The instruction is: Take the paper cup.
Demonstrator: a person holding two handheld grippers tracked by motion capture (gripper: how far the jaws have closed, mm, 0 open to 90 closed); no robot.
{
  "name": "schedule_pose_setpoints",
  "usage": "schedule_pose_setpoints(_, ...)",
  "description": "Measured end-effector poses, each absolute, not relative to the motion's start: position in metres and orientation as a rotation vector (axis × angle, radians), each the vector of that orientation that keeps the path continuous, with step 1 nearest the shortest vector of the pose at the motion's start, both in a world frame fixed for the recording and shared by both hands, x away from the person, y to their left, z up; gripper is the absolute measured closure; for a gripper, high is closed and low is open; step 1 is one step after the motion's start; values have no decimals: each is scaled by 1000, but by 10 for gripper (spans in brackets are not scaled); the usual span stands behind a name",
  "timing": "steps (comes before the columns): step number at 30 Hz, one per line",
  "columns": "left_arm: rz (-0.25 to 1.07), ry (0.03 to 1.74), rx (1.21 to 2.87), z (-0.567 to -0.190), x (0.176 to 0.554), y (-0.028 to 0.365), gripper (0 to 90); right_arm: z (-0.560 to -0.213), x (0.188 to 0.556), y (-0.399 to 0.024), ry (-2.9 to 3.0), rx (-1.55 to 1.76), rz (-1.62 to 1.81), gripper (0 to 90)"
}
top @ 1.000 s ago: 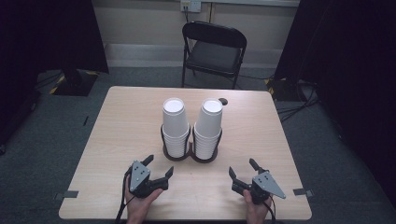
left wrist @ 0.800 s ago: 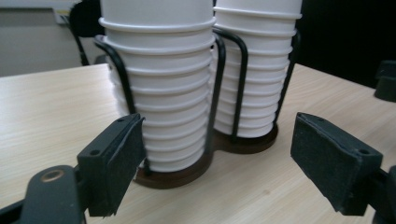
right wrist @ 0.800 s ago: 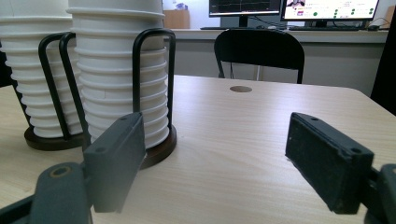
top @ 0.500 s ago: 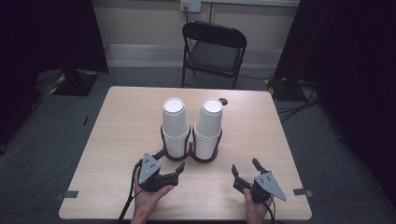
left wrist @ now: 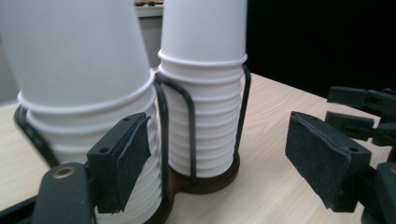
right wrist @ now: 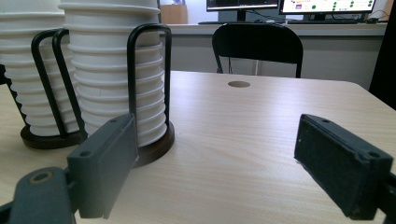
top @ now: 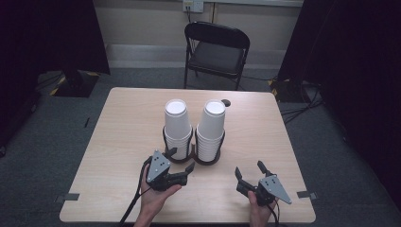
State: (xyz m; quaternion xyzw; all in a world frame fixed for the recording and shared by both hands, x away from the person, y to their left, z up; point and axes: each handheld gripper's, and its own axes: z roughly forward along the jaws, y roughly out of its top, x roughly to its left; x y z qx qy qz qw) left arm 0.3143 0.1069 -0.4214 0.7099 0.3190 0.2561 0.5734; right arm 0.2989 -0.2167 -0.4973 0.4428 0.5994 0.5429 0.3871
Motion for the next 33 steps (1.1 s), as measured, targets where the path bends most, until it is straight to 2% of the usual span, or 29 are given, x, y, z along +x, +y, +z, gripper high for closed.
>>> schedule_pose_setpoints(7,594,722,1656,-412,319,98,222,-497,300,-217,1530,1144,1372,129)
schedule_pose_setpoints(14,641,680,1673,-397,322,87,222,-497,300,-217,1545,1127,1381,135)
schedule_pose_setpoints(33,632,652,1637,-365,341,67,238,-497,302,-217,1574,1124,1383,149)
